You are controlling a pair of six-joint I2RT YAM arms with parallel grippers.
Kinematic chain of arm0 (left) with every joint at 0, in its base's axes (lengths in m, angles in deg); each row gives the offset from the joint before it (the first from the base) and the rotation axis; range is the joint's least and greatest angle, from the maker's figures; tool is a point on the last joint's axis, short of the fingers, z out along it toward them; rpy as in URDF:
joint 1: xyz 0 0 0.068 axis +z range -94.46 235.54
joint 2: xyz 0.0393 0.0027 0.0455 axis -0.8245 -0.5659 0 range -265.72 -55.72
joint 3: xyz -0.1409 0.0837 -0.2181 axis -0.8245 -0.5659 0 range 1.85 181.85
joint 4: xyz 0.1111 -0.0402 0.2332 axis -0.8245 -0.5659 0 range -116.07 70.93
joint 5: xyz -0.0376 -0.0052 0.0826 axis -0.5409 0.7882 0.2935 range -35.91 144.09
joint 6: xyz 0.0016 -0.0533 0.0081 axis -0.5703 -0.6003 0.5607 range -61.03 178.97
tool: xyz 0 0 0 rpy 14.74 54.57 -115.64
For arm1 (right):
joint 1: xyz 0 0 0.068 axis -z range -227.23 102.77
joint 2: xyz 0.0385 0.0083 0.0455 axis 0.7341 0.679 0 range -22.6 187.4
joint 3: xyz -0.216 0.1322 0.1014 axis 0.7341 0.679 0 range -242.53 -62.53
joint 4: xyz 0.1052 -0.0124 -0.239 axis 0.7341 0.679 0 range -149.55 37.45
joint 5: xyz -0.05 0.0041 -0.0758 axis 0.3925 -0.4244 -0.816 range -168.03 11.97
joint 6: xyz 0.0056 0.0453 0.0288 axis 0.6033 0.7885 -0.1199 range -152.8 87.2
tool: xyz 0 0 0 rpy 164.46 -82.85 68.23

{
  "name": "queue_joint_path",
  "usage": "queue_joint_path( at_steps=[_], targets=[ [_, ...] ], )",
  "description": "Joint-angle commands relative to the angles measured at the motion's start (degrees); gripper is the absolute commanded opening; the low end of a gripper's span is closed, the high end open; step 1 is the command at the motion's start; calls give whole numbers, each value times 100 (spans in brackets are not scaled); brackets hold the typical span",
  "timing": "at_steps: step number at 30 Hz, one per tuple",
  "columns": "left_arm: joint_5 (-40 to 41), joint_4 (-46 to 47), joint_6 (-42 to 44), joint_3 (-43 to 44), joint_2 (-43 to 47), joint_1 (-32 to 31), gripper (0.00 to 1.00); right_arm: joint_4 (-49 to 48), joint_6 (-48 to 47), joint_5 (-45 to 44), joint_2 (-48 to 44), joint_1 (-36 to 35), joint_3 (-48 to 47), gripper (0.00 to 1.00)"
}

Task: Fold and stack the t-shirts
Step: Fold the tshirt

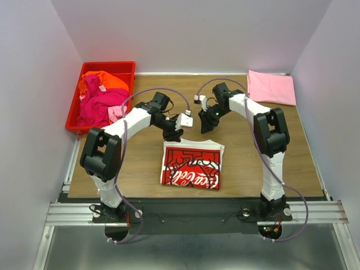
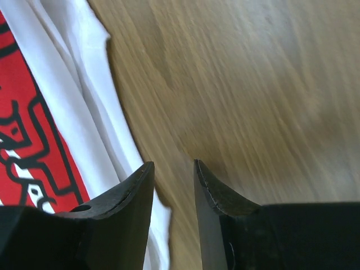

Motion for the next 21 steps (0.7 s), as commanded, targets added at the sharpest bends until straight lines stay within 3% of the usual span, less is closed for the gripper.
queue_joint_path(
  at_steps=[1,11,16,18,19,21],
  targets=[
    [69,392,-97,76,-186,-359,52,4,490,488,245,-238,-383,40],
    [342,797,-203,-144,-573,-720,50,-14,587,787,430,-264,-155,31],
    [395,753,-97,-144,-634,-764,28,-5,719,980,351,-273,-243,28],
    [395,718,-88,-127,-652,-782,30,4,746,1042,342,-273,-225,27],
    [403,692,-106,-92,-669,-782,40,4,754,1059,351,-273,-208,27],
    [395,639,-97,-48,-739,-782,49,12,746,1077,351,-273,-173,25]
  ],
)
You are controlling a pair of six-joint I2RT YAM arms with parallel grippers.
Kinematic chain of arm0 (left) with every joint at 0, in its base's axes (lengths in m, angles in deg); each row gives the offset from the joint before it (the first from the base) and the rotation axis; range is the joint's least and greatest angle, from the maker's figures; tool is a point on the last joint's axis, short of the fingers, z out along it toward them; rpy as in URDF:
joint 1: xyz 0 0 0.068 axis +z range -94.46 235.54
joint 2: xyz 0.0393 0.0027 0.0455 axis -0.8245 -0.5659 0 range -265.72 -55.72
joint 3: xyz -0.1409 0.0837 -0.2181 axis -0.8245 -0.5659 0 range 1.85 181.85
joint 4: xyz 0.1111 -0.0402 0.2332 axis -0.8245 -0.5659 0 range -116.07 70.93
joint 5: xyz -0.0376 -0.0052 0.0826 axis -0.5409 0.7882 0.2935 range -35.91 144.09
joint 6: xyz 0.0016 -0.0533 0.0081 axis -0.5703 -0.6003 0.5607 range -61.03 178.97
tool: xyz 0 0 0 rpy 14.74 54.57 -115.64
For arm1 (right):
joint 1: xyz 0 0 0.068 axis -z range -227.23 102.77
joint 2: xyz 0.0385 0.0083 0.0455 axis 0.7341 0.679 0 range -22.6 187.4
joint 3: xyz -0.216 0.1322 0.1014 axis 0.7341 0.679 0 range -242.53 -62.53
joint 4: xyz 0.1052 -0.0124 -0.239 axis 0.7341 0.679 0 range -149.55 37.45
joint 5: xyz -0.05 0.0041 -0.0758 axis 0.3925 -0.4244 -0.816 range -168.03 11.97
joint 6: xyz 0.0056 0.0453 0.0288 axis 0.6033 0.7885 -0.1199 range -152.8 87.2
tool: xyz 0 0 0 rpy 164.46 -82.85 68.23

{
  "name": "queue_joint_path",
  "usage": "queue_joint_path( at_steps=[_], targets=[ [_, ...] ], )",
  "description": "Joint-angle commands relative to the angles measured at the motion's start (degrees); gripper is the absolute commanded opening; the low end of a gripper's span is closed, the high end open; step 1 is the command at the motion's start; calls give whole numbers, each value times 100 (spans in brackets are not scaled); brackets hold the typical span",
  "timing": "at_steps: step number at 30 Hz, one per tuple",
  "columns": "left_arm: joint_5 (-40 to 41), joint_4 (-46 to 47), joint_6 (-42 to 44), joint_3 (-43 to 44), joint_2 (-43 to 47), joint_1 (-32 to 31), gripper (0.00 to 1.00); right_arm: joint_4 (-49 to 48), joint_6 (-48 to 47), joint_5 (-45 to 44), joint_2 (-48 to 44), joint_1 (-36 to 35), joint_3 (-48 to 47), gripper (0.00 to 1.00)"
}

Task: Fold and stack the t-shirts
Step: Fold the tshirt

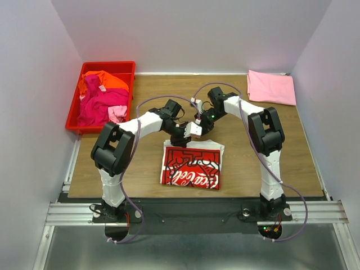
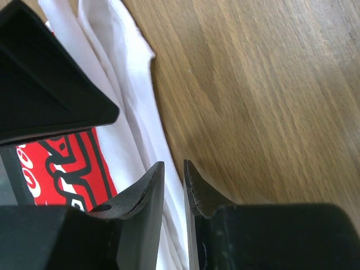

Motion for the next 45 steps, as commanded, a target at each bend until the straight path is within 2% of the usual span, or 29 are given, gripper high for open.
queue_joint_path(
  at_steps=[1,5,9,10,13,18,23,31,45],
  targets=[
    [-53,-100,38,47,-36,-56,49,-3,62,281,-169,5,-50,25],
    [-9,-179,21,187,-194,-56,47,6,44,290,-169,5,-6,25],
    [-18,-328,117,337,-309,-65,25,-3,35,343,-160,5,-6,24],
    [-36,-355,144,328,-239,-65,12,14,44,395,-160,5,-6,23],
    [-158,-364,354,135,138,-73,0,6,123,527,-169,-4,29,22],
    [157,-101,645,-496,955,-354,0,-21,351,940,-178,-100,161,21],
    [351,-74,645,-604,1080,-399,0,-20,281,669,-11,-233,301,21],
    [342,93,574,-323,1247,-390,0,-12,246,387,481,-241,266,20],
    [342,295,873,249,1028,-399,0,-3,79,413,429,-250,407,20]
  ],
)
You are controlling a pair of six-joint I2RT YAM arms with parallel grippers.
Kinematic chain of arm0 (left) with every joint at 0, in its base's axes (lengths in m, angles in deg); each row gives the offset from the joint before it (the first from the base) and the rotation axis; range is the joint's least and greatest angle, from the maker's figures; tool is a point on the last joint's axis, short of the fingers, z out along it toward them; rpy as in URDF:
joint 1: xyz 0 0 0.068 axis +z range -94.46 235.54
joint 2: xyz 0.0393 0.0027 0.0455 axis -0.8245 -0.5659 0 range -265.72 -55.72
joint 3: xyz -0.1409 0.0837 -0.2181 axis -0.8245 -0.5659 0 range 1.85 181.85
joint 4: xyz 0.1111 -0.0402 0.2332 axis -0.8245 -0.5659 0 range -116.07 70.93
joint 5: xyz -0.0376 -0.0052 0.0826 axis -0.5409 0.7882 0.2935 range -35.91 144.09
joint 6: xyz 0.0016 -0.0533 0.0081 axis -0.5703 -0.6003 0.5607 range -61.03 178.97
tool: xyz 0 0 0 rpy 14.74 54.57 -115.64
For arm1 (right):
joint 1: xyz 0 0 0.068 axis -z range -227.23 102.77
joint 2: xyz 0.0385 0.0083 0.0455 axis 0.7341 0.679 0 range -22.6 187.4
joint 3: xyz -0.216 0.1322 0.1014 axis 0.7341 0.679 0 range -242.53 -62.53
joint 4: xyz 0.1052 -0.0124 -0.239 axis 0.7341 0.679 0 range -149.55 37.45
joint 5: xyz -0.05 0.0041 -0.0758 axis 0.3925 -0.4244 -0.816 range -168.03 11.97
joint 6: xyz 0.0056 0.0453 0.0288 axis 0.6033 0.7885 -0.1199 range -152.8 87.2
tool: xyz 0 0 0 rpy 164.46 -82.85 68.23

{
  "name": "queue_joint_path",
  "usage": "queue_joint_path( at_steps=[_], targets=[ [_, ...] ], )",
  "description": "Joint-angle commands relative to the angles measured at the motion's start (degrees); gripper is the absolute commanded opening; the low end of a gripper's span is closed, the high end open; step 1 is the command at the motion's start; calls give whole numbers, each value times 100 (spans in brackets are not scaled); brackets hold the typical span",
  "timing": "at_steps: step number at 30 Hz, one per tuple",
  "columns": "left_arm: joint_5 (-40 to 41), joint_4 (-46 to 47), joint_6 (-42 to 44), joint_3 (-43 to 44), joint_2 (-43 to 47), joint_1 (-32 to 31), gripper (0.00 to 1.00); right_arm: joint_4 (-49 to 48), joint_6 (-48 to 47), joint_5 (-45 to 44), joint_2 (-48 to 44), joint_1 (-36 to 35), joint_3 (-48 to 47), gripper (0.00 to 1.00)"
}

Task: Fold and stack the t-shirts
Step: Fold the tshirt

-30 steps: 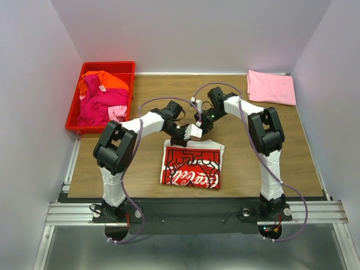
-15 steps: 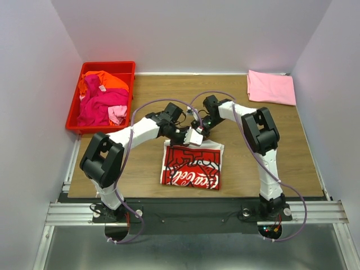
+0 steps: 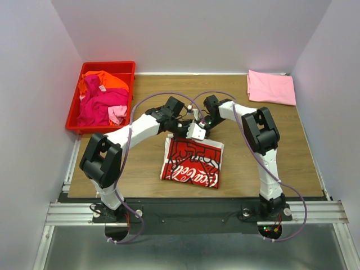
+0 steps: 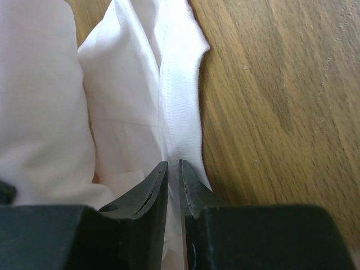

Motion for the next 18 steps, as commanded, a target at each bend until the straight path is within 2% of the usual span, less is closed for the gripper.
queue_joint_path(
  at_steps=[1,11,18],
  targets=[
    [-86,243,198,340,33,8,0,4,-227,-290,112,-19,107,20],
    [221,647,444,33,-309,60,0,-5,-271,-317,15,-18,134,20],
    [239,700,383,-37,-512,87,3,12,-139,-1159,-310,34,-384,27]
  ],
)
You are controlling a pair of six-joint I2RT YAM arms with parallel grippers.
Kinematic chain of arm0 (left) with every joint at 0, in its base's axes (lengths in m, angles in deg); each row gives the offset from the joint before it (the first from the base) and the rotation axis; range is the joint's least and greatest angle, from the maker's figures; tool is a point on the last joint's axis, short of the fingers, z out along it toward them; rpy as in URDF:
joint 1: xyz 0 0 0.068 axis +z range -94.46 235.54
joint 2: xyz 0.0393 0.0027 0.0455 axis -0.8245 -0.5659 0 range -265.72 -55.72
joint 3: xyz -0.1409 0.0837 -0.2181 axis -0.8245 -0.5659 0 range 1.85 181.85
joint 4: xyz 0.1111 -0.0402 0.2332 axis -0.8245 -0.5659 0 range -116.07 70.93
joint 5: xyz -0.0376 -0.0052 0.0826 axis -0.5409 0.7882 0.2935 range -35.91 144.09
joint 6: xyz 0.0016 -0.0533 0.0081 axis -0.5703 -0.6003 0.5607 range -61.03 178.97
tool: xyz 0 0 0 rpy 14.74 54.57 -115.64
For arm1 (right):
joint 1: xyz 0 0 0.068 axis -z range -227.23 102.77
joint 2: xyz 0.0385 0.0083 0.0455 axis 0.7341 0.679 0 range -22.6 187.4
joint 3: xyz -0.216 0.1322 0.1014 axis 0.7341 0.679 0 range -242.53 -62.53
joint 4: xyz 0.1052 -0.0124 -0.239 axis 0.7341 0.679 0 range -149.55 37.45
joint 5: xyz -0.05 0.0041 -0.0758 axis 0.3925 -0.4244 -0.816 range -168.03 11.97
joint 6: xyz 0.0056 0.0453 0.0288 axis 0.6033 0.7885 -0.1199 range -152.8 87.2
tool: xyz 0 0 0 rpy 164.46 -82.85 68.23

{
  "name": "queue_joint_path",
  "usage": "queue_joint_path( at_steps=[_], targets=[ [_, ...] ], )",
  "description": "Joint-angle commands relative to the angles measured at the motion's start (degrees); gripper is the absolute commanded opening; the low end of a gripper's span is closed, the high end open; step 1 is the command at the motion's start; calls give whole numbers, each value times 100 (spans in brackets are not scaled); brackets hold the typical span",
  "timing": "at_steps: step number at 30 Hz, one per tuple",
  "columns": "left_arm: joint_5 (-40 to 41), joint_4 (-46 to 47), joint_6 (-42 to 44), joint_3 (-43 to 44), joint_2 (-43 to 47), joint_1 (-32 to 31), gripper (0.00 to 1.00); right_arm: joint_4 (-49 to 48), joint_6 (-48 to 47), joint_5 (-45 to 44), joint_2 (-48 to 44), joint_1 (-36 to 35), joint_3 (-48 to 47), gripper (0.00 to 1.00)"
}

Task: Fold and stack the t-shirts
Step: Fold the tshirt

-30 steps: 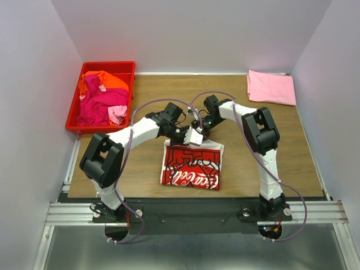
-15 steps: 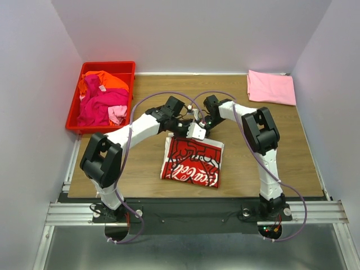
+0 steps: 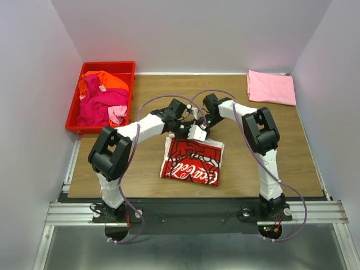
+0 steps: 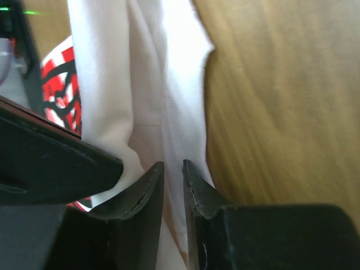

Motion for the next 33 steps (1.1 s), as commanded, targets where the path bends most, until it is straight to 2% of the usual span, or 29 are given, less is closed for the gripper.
queue_joint_path(
  at_steps=[1,4,10,12,13,17,22,24,28,33],
  targets=[
    [10,215,79,-140,104,26,3,-47,-39,-1059,-334,52,-495,29],
    [-17,215,79,-254,192,26,4,-47,-12,-1393,-492,69,-681,35],
    [-78,206,44,-421,271,34,8,-3,199,-1738,-791,332,-1024,38],
    [-61,241,9,-448,271,43,14,181,164,-1677,-1010,473,-963,40],
    [-43,293,-52,-465,263,43,20,278,112,-1572,-1081,630,-841,45],
    [9,320,-184,-422,254,69,34,665,-125,-1413,-1529,851,-297,51],
    [-87,303,-545,-299,621,201,41,806,-196,-1176,-2038,887,521,52],
    [-148,163,-720,-263,754,280,50,806,-223,-1202,-2101,904,793,52],
    [-359,-198,-1037,-360,1158,386,52,797,-310,-1245,-2206,957,1128,52],
    [-606,-374,-1318,-895,1440,386,52,736,-460,-1334,-2093,984,1287,52]
  ],
)
